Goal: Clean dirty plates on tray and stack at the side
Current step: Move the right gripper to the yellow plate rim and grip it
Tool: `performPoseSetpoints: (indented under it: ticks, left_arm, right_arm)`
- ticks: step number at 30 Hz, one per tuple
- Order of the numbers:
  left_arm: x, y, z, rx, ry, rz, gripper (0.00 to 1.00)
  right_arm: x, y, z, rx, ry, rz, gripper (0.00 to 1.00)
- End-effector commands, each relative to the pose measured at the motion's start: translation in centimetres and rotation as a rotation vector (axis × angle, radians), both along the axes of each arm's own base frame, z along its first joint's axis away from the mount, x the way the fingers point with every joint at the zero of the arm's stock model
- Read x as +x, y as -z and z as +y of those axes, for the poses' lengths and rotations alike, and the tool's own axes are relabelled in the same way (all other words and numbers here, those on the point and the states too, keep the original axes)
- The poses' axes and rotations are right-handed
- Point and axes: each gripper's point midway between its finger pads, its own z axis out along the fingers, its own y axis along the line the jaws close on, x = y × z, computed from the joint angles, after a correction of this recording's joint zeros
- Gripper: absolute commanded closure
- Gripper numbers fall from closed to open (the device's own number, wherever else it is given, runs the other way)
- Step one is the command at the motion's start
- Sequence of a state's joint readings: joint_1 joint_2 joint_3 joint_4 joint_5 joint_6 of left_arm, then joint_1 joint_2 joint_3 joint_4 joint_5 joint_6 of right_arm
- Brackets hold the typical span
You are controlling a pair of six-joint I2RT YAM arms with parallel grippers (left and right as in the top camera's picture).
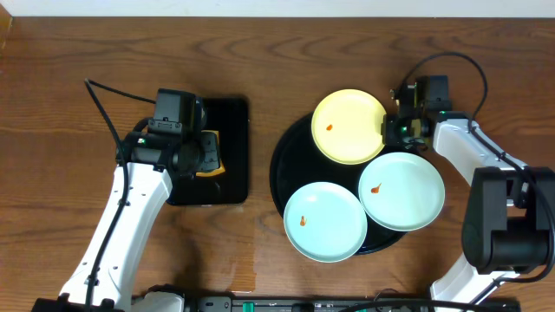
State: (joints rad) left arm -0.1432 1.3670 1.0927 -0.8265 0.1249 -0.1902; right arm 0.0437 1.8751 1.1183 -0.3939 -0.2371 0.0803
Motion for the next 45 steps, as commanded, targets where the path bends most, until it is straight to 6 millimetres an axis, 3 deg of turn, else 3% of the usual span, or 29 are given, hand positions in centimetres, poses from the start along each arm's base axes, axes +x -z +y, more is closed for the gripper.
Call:
performPoseSetpoints:
  ticks: [1,11,17,18,21,23,36,42,45]
  left_arm:
    - [0.5,-1.1,0.0,-0.007,-0.013,-0.028,0.93]
    - [0.5,-1.1,0.0,-0.007,-0.013,-0.031,0.92]
    - [0.7,-1.2,0.0,-0.008,-0.013,-0.037,0.92]
    - [0.7,-1.2,0.0,-0.008,-0.013,-0.037,0.92]
    - [0.6,-1.2,0.0,-0.008,-0.013,-0.036,0.92]
    - [0.6,-1.2,0.0,-0.008,-0.013,-0.036,0.93]
    - [0.6,-1.2,0.0,-0.008,-0.013,-0.037,0.93]
    - [0.6,-1.2,0.0,-0.008,-0.013,-0.037,0.93]
    - [0.6,-1.2,0.0,-0.008,-0.013,-0.037,0.93]
  right_arm:
    - [0.3,-0.1,1.2,0.004,-0.028,-0.012,0.98]
    - [-0.6,0.1,3.7,0.001,-0.076,0.012,0.99]
    - [-1.6,0.8,2.6,-0.01,0.135,0.102,0.99]
    - [-1.7,0.9,2.5,-0.008,0.141,0.107,0.97]
    - [-1.6,0.8,2.5,-0.017,0.116,0.096,0.71]
    - [-1.3,0.7,2.6,-0.036,0.064,0.071,0.69]
    - [0.0,0.3,2.7,-0.104,-0.117,-0.031,0.79]
    - [-0.4,1.5,3.4,-0.071,-0.153,-0.001,0.78]
    - [-0.6,2.4,3.4,-0.071,-0.145,0.022,0.84]
